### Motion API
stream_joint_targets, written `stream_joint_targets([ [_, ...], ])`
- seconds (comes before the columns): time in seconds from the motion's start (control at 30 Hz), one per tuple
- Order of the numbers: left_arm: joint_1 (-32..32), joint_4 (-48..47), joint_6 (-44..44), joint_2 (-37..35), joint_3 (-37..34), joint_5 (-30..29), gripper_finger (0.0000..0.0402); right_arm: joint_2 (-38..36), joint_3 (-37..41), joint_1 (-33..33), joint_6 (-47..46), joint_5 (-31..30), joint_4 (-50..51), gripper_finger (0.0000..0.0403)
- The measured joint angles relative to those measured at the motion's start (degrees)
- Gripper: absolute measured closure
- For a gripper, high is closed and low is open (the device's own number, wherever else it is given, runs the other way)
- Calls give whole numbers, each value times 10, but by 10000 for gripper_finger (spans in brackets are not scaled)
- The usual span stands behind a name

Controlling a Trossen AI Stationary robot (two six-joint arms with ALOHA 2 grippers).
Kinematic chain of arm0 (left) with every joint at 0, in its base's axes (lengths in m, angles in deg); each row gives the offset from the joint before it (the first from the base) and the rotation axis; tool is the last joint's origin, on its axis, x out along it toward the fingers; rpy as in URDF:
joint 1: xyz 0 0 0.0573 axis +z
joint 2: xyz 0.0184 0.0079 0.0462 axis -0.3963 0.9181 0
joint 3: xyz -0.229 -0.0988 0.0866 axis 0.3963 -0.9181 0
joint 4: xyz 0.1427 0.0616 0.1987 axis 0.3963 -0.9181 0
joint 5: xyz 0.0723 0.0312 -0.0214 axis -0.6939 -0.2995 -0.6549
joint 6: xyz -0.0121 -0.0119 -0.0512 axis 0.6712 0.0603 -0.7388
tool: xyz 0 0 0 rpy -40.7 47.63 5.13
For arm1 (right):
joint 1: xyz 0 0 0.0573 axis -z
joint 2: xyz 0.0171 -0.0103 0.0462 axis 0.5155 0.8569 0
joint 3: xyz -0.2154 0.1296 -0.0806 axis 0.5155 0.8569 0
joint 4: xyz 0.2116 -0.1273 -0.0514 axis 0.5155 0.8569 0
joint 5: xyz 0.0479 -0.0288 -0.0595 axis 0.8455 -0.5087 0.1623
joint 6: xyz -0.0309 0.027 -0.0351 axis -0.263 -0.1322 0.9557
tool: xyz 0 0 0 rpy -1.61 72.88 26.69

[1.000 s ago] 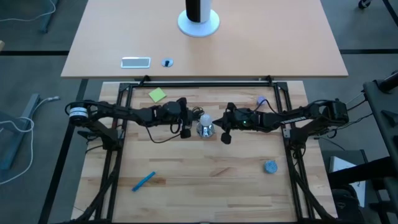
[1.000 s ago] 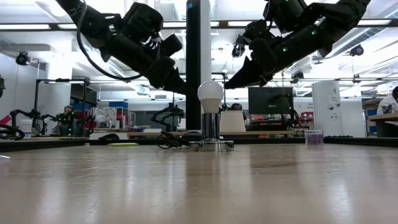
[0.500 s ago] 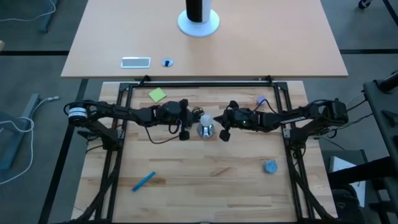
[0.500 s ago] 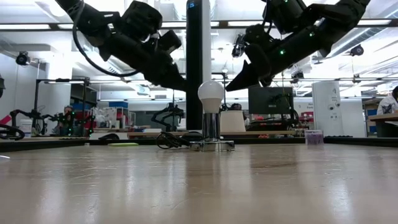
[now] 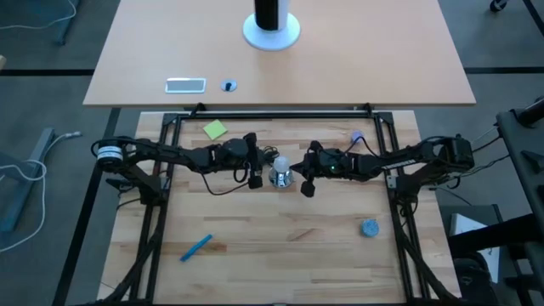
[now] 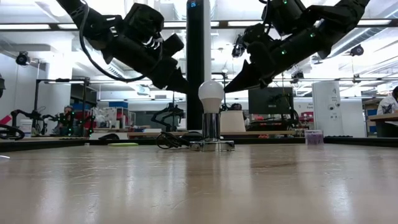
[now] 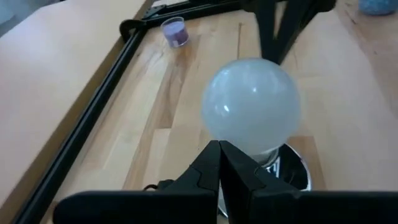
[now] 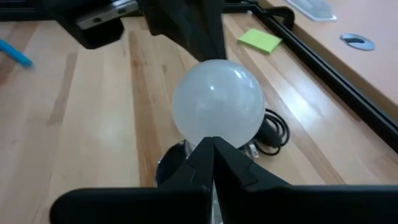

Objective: Screw lightbulb
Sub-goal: Remove the lightbulb from the lamp

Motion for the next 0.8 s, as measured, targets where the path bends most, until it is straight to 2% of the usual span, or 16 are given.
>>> stream_joint_targets([
  [0.27, -4, -1, -1, 1, 0, 10, 401, 0, 0, 3, 1, -13, 2, 403],
  [0.4, -6, -2, 1, 1, 0, 60, 401, 0, 0, 4, 1, -44, 6, 403],
  [0.47, -8, -4, 3, -5, 0, 67, 402, -1, 0, 5, 1, -47, 6, 403],
  [0.67, -6, -24, 5, -14, 0, 5, 401, -14, 0, 3, -5, -11, 9, 403],
  [0.8, -7, -17, 5, 0, 0, -5, 401, -14, 0, 3, -3, 24, 10, 403],
])
